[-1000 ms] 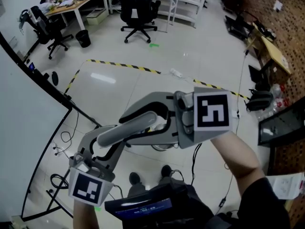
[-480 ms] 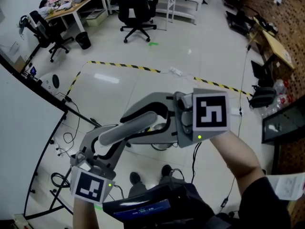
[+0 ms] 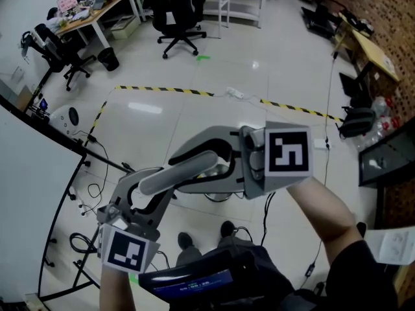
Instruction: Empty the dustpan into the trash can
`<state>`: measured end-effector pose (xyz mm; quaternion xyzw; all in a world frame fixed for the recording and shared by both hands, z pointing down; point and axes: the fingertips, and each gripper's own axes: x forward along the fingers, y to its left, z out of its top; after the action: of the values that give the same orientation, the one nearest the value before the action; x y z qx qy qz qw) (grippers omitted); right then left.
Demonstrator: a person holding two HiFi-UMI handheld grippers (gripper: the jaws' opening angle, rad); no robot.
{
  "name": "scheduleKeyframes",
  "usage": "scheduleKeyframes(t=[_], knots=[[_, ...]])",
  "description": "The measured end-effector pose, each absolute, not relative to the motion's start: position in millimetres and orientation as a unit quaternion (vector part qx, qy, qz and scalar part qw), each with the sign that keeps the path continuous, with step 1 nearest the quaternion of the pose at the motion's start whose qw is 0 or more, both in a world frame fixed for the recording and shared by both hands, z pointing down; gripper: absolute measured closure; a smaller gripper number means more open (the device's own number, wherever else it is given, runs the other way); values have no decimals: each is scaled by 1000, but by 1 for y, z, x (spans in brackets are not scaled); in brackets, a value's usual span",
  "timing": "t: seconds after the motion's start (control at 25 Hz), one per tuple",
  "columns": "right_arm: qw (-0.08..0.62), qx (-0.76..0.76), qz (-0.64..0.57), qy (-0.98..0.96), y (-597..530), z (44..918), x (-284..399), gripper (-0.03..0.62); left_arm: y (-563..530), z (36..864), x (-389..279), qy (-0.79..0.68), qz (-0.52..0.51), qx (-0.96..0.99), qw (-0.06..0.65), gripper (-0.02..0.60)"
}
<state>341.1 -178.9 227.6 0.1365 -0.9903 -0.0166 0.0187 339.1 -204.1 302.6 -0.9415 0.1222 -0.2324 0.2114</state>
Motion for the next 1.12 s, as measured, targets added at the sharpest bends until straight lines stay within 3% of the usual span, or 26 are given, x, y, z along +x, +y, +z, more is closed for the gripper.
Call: scheduleKeyframes(t=[1.12], knots=[[-24,216,-17,-976,-155,245,392,442,-184,317,385,42,-277,-921,270,468]])
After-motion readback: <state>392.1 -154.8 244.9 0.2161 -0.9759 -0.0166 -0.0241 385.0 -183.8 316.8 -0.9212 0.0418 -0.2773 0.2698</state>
